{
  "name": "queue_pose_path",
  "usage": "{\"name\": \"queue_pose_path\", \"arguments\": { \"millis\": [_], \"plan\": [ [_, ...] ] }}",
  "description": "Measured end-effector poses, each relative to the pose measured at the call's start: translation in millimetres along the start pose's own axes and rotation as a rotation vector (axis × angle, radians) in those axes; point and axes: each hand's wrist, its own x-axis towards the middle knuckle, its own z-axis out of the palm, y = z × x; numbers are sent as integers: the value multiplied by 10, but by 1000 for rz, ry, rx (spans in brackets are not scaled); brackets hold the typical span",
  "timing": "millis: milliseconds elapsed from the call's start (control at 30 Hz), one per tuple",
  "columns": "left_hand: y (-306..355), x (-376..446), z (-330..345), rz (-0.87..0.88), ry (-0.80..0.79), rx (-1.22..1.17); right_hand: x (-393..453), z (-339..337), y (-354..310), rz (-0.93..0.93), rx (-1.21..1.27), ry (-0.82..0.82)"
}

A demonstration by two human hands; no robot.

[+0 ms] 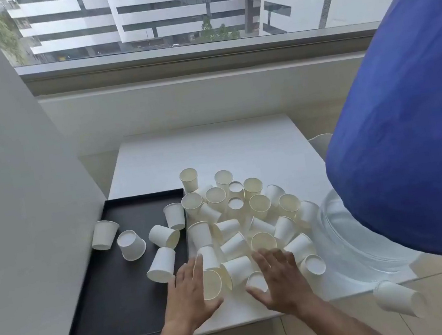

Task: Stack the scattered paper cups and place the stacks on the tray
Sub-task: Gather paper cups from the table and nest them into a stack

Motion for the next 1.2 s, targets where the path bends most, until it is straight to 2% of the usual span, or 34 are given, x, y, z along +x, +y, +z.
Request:
{"name": "queue_pose_path", "arguments": {
  "millis": [133,300,433,500,600,767,833,900,1033,1200],
  "plan": [
    [-4,-3,65,-50,-7,30,-49,119,-110,-58,-181,-97],
    [55,-9,158,-57,-29,86,-52,255,-133,-57,-270,-169],
    [73,-113,134,-56,47,7,-71,290,-113,-40,-195,-178],
    [74,-178,137,-47,95,-58,-64,210,-106,-40,-114,-125],
    [42,-244,168,-65,66,-225,-78,-13,-129,5,114,34],
    [107,-347,110,-87,118,-624,-91,-396,-170,222,813,282],
    [167,-357,67,-49,124,-729,-66,-496,-216,314,1152,260],
    [252,-345,15,-2,146,-829,-24,-544,-275,373,1386,193],
    [440,-295,-107,34,174,-959,-1,-557,-413,349,1509,151],
    [553,-238,-242,41,230,-1113,-46,-517,-483,248,1378,165]
  ]
}}
